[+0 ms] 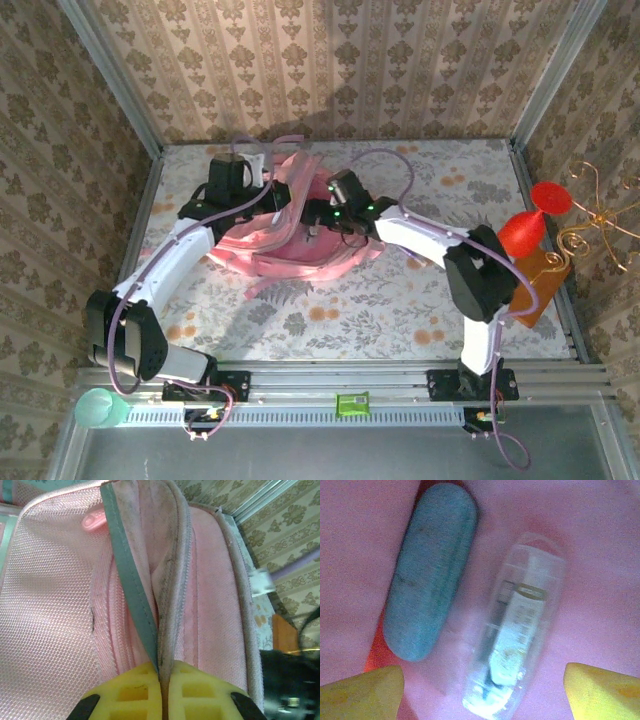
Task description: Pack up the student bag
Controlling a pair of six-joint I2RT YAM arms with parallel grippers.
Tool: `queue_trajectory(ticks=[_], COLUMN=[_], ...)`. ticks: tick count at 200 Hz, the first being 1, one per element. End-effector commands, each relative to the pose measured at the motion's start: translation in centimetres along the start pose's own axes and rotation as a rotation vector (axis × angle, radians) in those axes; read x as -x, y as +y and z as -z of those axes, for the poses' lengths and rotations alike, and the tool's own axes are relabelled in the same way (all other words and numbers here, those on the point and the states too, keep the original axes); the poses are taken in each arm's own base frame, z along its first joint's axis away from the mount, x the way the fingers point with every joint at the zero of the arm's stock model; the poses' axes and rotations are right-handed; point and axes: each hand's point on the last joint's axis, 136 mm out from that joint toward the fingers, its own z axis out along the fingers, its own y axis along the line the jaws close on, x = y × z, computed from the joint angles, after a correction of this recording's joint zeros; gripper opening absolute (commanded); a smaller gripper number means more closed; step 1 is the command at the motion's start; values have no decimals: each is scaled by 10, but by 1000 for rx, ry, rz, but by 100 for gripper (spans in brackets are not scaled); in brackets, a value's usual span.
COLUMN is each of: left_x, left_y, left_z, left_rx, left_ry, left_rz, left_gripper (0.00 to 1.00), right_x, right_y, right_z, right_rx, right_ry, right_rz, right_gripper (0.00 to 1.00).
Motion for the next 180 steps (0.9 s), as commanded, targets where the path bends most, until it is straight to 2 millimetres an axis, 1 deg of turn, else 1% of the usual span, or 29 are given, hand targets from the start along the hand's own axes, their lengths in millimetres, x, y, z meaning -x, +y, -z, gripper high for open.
queue_trajectory(ticks=[1,17,25,28,41,59,67,74,90,105,114,125,138,141,145,154,169,180], left_x=[-2,-22,-28,-37,-55,-73,-76,-77,-71,-63,-60,-59,-61,-63,-61,-64,-74,-84], left_y=[7,13,22,15,18,18,17,16,11,6,7,14,34,35,48,63,92,117], left_z=[-8,-21,-26,-32,-44,-57,-57,-55,-44,-28,-19,-7,9,11,18,29,45,54], left_rx=[39,77,103,93,100,94,97,101,102,110,116,135,176,178,204,233,314,380], left_ry=[-34,7,20,39,75,124,137,139,110,68,45,24,3,1,-15,-27,-22,-8], left_rz=[-45,-61,-58,-71,-68,-75,-85,-94,-118,-134,-129,-105,-51,-43,-14,21,85,150], left_gripper=[0,0,1,2,8,21,27,30,36,42,45,49,52,53,54,57,58,59], right_x=[-6,-10,-11,-12,-15,-18,-20,-19,-20,-20,-23,-28,-37,-39,-42,-48,-54,-57], right_y=[-39,-61,-71,-74,-85,-86,-81,-76,-61,-48,-37,-23,-8,-4,-1,6,8,3], right_z=[30,48,56,58,66,73,75,78,83,86,85,81,75,74,71,66,53,42], right_rx=[-87,-126,-145,-152,-171,-169,-151,-137,-126,-128,-112,-85,-64,-60,-55,-41,-31,-50], right_ry=[1,-19,-29,-32,-38,-53,-62,-76,-105,-125,-125,-117,-104,-102,-95,-86,-67,-52], right_rz=[36,33,30,27,18,23,30,41,88,142,167,198,234,242,251,256,233,220], right_gripper=[84,84,84,84,84,82,82,82,81,82,81,81,81,81,81,80,79,78])
